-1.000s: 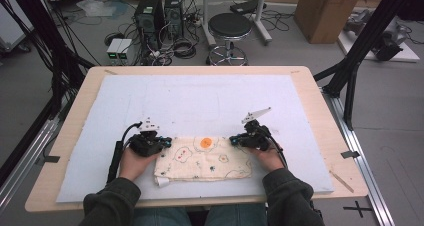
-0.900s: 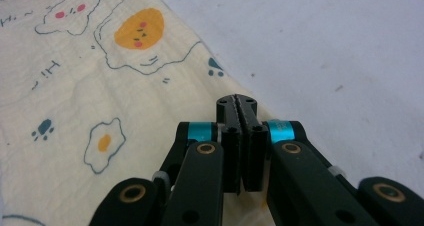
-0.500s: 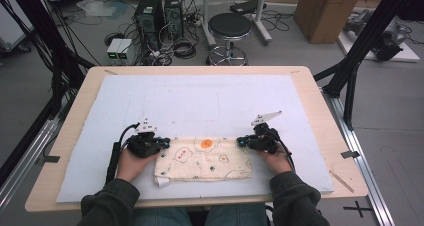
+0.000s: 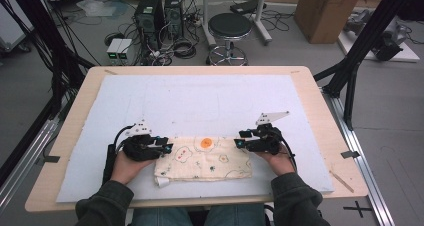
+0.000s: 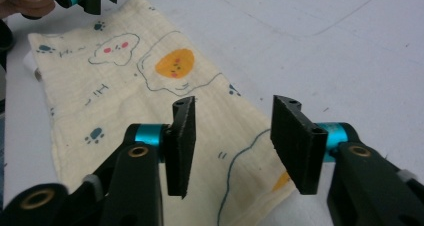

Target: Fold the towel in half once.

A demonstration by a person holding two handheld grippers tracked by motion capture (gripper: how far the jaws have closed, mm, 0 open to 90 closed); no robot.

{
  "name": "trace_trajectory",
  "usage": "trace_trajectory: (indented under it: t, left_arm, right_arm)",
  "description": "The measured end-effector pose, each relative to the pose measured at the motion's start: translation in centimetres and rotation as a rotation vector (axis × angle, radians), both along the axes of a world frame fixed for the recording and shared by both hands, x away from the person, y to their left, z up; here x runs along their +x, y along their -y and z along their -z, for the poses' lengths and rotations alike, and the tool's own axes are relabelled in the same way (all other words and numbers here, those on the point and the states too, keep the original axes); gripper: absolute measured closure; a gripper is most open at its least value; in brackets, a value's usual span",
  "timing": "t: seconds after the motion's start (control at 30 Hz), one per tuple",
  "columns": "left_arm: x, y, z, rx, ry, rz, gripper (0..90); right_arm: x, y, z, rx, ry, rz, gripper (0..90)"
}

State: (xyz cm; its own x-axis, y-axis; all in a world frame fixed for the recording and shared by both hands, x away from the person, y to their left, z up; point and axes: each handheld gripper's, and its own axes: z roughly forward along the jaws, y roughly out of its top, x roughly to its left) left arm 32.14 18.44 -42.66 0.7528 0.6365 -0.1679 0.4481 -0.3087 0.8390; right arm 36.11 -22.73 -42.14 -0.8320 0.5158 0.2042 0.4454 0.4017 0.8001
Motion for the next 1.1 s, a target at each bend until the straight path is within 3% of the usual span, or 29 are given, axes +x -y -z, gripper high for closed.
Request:
trace_trajectory:
  t: [0.3, 0.37, 1.1]
  left_arm:
    - [-0.3, -0.5, -0.9, -0.032, 0.028, -0.006, 47.5]
    - [-0.3, -0.4, -0.8, -0.017, 0.030, -0.010, 46.6]
    - [-0.4, -0.4, -1.0, -0.020, 0.044, -0.019, 42.7]
  right_arm:
    - [-0.5, -0.1, -0.9, -0.002, 0.028, 0.017, 30.5]
    - [-0.5, -0.1, -1.1, 0.007, 0.041, 0.027, 28.1]
    - [-0.4, 0.0, -1.2, -0.016, 0.054, 0.048, 23.6]
